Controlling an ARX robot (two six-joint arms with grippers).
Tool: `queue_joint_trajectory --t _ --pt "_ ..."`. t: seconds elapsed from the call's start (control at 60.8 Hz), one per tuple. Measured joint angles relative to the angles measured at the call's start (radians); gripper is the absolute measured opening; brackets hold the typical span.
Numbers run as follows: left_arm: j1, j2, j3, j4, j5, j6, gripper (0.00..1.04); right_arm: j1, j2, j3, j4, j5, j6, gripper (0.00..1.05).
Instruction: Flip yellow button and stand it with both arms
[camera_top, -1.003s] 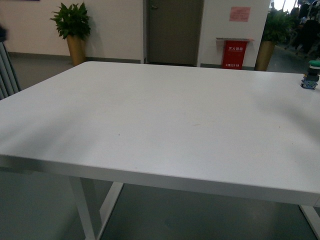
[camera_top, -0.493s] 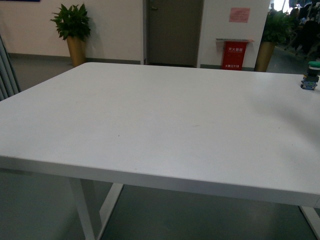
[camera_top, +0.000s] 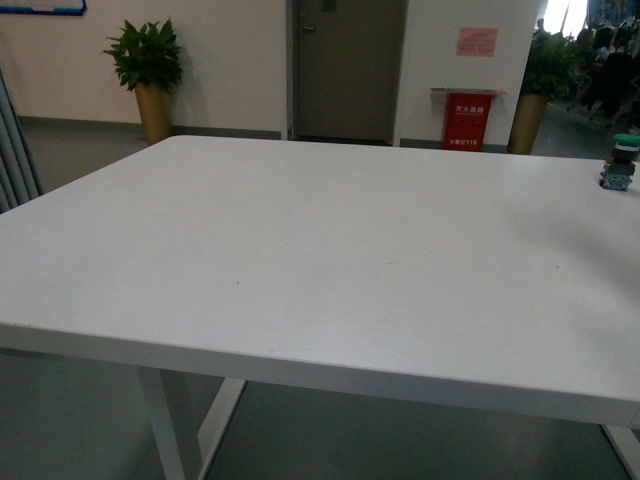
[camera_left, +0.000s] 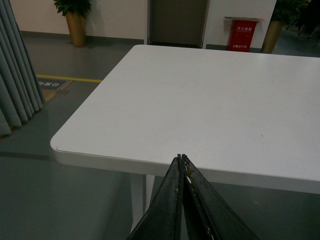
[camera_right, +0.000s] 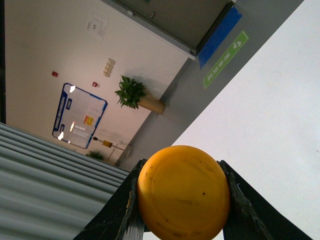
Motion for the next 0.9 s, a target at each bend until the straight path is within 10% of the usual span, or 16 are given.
queue_joint_trajectory --t 0.904 --pt "0.0 -0.386 -0.058 -0.333 0.0 -0.003 0.04 0.014 -0.005 0.0 -0.018 0.013 -0.011 0.35"
